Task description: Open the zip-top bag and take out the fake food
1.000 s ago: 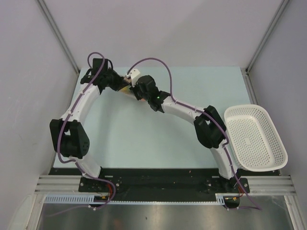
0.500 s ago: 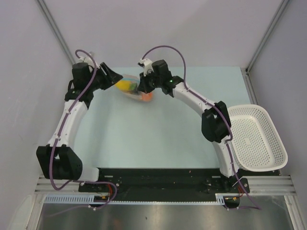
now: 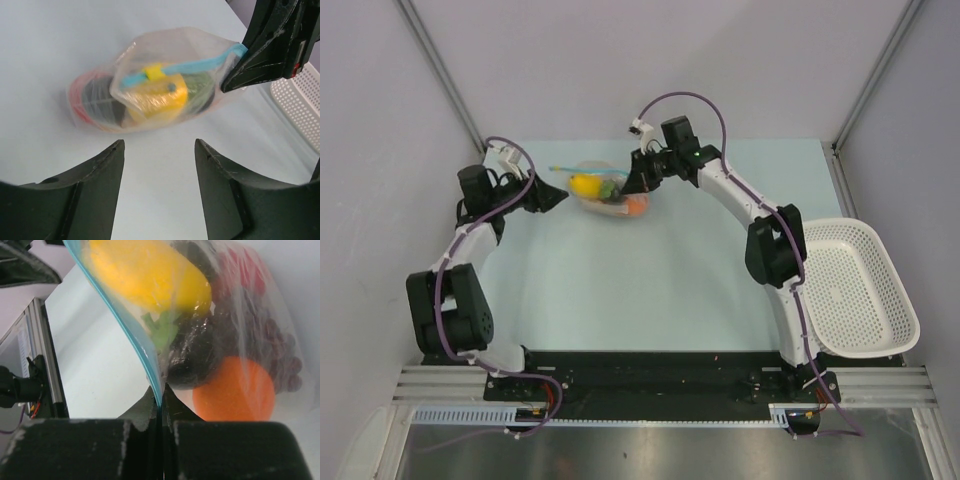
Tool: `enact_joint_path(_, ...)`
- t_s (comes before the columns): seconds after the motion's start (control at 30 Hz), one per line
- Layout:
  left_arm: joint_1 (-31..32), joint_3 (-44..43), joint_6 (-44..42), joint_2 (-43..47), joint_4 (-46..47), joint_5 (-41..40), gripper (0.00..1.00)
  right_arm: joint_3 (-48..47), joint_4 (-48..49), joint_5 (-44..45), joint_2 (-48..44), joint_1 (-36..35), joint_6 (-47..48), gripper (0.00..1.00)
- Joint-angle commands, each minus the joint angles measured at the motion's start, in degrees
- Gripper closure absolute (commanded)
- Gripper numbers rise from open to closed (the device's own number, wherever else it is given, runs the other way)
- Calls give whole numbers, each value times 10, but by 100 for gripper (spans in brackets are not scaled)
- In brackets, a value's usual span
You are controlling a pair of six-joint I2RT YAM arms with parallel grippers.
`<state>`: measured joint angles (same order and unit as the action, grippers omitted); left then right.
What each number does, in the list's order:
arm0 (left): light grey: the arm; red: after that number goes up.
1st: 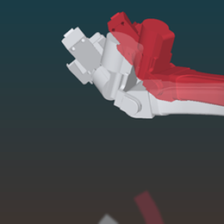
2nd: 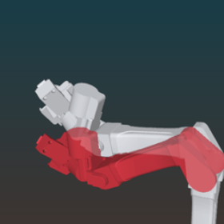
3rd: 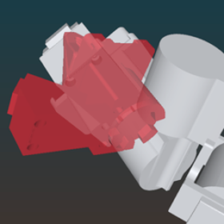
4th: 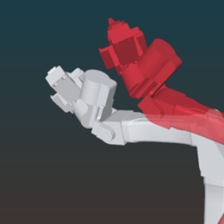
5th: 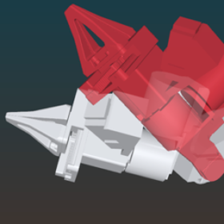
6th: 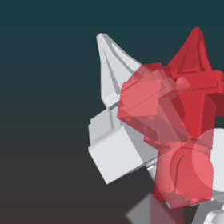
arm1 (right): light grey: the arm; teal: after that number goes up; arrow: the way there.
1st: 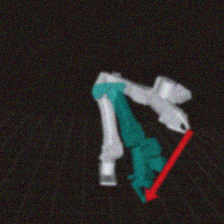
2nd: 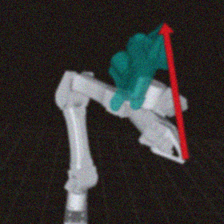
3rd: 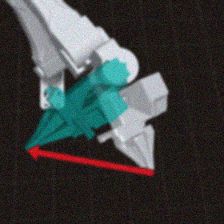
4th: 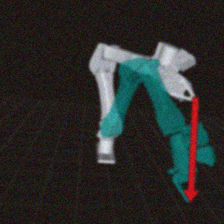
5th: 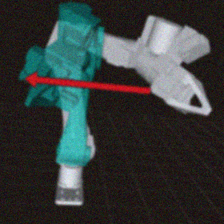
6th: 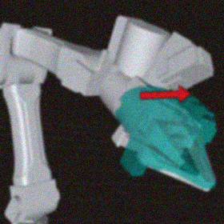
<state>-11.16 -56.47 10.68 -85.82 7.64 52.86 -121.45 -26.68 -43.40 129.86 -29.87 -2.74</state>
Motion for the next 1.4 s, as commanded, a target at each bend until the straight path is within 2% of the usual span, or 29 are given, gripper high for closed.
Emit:
enact_joint_path(0.0,-8,-15,-13,-76,244,110,37,-33,-45,-45,7,8,26,100)
enact_joint_path(0.07,-8,-28,40,-120,304,145,40,-38,-46,-48,8,11,27,100)
enact_joint_path(0.3,-10,-63,54,-162,366,203,50,-45,-34,-67,11,26,15,100)
enact_joint_path(0.37,-11,-56,95,-167,406,214,53,-46,-35,-72,15,26,16,100)
enact_joint_path(0.47,-12,-39,213,-182,552,223,59,-46,-37,-73,17,29,14,100)
enact_joint_path(0.5,-13,-37,251,-190,652,222,59,-46,-36,-74,18,29,13,100)
enact_joint_path(0.53,-13,-36,334,-209,702,222,59,-47,-36,-73,17,30,13,100)
enact_joint_path(0.57,-13,-40,378,-224,752,221,59,-48,-36,-72,18,31,12,100)
enact_joint_path(0.6,-13,-45,424,-240,861,217,59,-49,-35,-72,18,31,10,100)
enact_joint_path(0.63,-13,-64,509,-257,913,219,63,-51,-32,-74,19,31,8,100)
enact_joint_path(0.7,-10,-77,518,-283,912,222,66,-54,-30,-75,19,29,5,100)
enact_joint_path(0.83,-7,-59,494,-268,912,211,88,-56,-36,-65,18,24,5,100)
enact_joint_path(0.87,-6,-55,491,-263,912,209,94,-58,-39,-57,17,22,6,94)
enact_joint_path(0.9,-8,-51,489,-255,912,205,99,-66,-43,-43,15,20,6,85)
enact_joint_path(0.93,-8,-43,486,-250,912,201,100,-70,-55,-9,11,15,8,62)
enact_joint_path(0.97,-9,-38,482,-245,910,197,100,-77,-62,14,8,11,12,49)
enact_joint_path(1.0,-8,-33,476,-228,897,195,100,-84,-71,44,5,5,26,31)
enact_joint_path(1.03,-8,-20,451,-215,883,190,100,-98,-87,126,2,-7,40,12)
enact_joint_path(1.07,-7,-11,429,-201,861,184,100,-104,-91,161,-7,-16,55,6)
enact_joint_path(1.1,-6,-2,399,-185,787,181,100,-109,-94,182,-9,-22,70,2)
enact_joint_path(1.13,-2,14,317,-143,734,177,100,-121,-94,203,-11,-28,97,0)
enact_joint_path(1.17,2,19,270,-123,678,170,100,-127,-91,211,-15,-39,104,0)
enact_joint_path(1.2,5,21,218,-100,541,166,100,-132,-87,219,-15,-42,107,0)
enact_joint_path(1.23,15,17,117,-67,474,160,100,-138,-78,211,-14,-47,118,0)
enact_joint_path(1.27,20,15,75,-52,413,153,100,-144,-70,204,-15,-55,124,0)
enact_joint_path(1.3,24,10,36,-44,312,144,100,-147,-61,194,-15,-62,133,0)
enact_joint_path(1.37,34,5,-1,-33,274,138,100,-161,-47,187,-11,-81,163,2)
